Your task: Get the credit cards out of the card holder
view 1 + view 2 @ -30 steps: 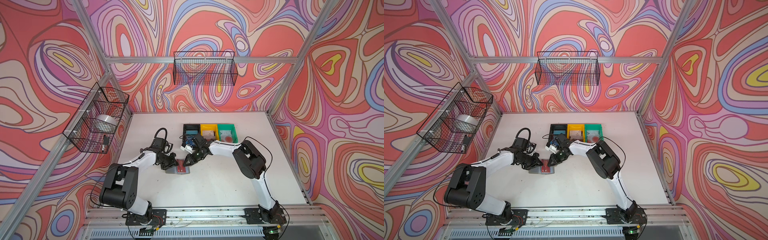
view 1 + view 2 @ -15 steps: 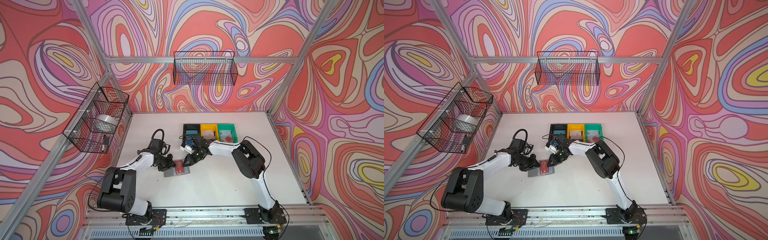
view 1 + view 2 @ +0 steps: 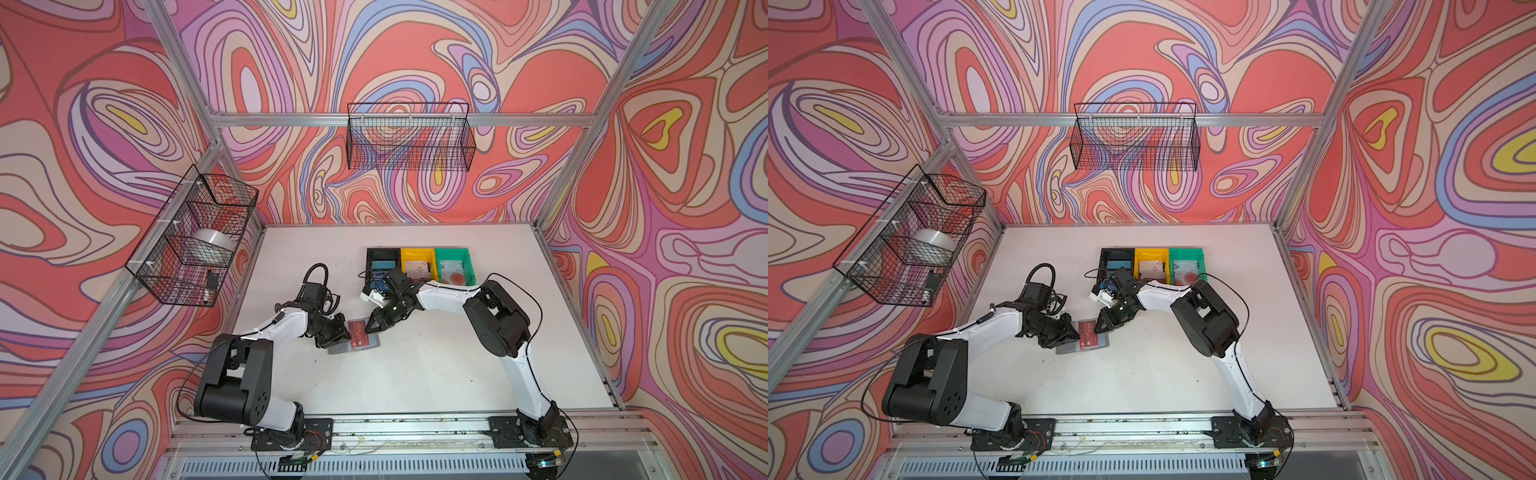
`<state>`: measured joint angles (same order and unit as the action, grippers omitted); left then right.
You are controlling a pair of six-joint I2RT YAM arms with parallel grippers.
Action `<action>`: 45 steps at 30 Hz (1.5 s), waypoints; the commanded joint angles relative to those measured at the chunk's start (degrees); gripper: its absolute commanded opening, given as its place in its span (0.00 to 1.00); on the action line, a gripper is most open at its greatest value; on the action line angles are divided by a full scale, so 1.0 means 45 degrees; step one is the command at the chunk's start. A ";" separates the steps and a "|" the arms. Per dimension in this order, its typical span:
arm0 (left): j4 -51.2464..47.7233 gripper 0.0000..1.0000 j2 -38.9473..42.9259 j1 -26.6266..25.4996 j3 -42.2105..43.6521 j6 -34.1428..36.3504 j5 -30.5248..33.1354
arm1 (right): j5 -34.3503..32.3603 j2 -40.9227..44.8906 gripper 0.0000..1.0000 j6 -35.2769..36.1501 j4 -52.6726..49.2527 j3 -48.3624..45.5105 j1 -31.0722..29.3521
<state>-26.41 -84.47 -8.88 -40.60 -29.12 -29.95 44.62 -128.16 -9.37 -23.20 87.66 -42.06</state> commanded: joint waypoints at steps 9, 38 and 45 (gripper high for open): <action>0.0810 0.16 -0.0409 0.0179 0.0223 -0.0006 -0.0398 | -0.0571 -0.0626 0.19 -0.0048 -0.0529 -0.0124 -0.0018; 0.1307 0.00 -0.0673 0.0256 0.0387 -0.0092 -0.0564 | -0.0522 -0.0743 0.19 -0.0048 -0.0606 -0.0104 -0.0027; 0.1057 0.00 -0.0594 0.0368 0.0423 0.0082 -0.0496 | -0.0480 -0.0797 0.19 -0.0106 -0.0604 -0.0085 -0.0020</action>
<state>-20.71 -87.50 -7.68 -39.72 -29.93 -33.43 45.21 -128.49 -9.74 -23.33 87.92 -42.02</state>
